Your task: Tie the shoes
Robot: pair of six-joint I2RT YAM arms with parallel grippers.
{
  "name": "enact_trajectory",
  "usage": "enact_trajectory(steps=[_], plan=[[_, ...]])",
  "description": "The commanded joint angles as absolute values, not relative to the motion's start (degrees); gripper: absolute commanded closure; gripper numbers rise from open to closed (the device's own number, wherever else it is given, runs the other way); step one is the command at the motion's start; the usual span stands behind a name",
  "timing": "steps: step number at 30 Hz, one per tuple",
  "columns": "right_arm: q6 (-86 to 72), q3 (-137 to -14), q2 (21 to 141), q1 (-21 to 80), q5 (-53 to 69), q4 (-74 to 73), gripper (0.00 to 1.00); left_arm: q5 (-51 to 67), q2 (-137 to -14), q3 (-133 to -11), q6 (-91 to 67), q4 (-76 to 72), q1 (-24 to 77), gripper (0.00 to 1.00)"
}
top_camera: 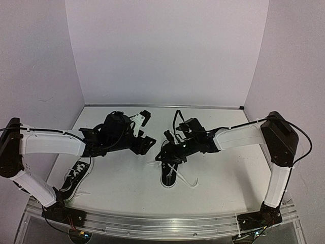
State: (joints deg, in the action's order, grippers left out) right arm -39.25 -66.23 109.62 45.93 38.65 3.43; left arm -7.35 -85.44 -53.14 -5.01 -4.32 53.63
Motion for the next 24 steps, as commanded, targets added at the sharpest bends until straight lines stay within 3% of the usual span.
enact_trajectory(steps=[1,7,10,24], plan=[[-37.9,-68.7,107.1,46.1,39.0,3.8,0.53,-6.3,-82.3,-51.3,-9.5,-8.1,51.2,0.24],[-32.6,-69.6,98.2,45.0,36.8,-2.3,0.36,2.6,-85.6,-52.3,-9.2,-6.5,50.8,0.21],[-31.0,-68.5,94.8,42.5,36.3,-4.1,0.34,9.5,-87.7,-52.5,-8.3,-7.2,50.8,0.22],[-22.3,-69.4,102.4,37.9,32.2,-11.3,0.55,25.3,-99.5,-59.4,-6.1,-8.1,51.0,0.29]])
